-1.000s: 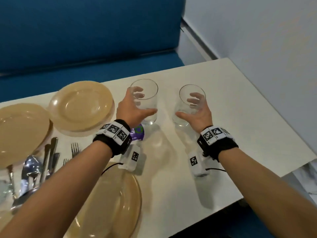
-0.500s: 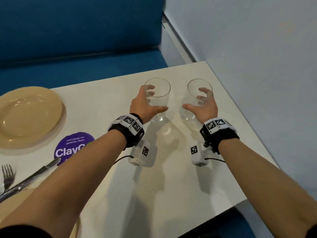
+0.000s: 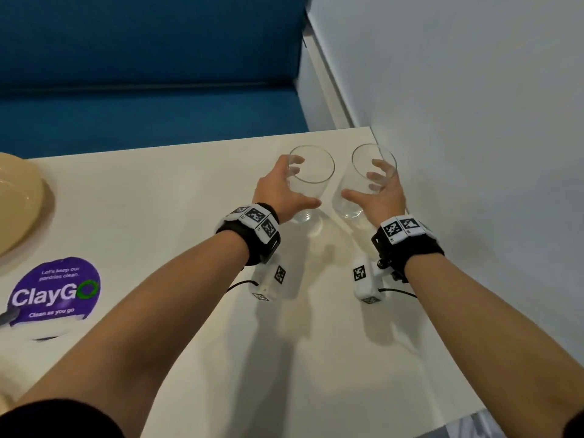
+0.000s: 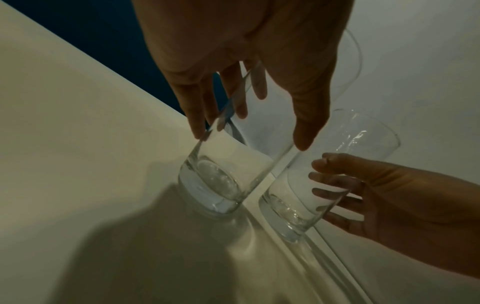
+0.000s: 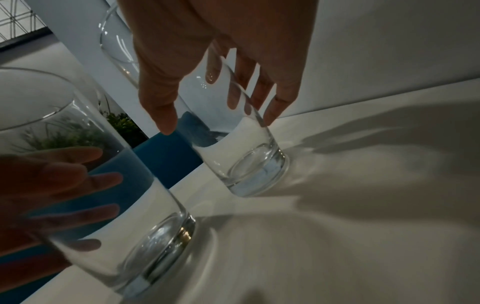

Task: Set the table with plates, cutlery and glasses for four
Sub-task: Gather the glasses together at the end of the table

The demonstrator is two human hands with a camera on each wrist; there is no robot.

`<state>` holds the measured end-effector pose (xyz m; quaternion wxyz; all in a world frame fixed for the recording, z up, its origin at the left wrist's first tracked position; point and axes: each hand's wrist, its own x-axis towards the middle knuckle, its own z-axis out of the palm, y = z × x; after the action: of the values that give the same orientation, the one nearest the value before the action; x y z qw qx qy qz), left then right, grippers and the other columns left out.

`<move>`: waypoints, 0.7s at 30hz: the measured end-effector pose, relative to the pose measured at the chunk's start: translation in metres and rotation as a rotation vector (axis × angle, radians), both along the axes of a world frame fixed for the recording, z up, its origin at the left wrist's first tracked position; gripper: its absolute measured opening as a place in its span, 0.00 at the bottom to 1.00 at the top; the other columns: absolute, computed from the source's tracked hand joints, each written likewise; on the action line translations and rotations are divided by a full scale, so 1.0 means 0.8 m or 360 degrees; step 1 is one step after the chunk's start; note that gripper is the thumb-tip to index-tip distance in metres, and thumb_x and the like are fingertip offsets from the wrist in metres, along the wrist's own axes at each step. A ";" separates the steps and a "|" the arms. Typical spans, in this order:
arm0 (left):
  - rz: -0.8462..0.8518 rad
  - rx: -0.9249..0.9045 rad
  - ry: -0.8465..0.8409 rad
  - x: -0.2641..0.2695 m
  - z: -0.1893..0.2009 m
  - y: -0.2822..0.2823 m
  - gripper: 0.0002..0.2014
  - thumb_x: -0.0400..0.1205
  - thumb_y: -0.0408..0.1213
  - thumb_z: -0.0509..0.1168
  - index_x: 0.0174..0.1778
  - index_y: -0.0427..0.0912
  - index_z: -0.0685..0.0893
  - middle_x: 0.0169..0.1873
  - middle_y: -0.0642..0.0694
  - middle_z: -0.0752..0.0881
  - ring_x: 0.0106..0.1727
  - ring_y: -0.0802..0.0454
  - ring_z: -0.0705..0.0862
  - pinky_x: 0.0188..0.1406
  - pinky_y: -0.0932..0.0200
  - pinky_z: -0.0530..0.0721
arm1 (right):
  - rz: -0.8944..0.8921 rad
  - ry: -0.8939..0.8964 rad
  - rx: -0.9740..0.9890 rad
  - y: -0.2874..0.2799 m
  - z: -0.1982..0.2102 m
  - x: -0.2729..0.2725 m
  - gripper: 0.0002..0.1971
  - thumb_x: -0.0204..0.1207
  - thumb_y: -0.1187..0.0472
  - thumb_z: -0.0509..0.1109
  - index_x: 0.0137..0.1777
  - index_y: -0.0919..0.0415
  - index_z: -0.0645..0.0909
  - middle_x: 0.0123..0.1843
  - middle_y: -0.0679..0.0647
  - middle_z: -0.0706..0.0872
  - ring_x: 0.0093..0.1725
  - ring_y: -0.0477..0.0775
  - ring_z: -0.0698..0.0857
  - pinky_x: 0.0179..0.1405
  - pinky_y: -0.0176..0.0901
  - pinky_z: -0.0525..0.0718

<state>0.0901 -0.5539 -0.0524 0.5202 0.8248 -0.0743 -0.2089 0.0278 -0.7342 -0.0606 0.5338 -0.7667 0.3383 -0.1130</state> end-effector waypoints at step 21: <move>0.0100 0.0036 -0.0065 0.022 -0.008 -0.060 0.38 0.65 0.38 0.82 0.69 0.49 0.71 0.68 0.44 0.79 0.68 0.48 0.78 0.56 0.63 0.74 | 0.0092 -0.0053 0.0039 -0.031 -0.011 0.034 0.41 0.59 0.63 0.84 0.73 0.52 0.69 0.69 0.53 0.78 0.68 0.52 0.77 0.67 0.43 0.77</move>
<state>0.1079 -0.6019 -0.0591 0.5154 0.8367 -0.0566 -0.1765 0.0549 -0.7588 -0.0696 0.5518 -0.7675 0.3085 -0.1060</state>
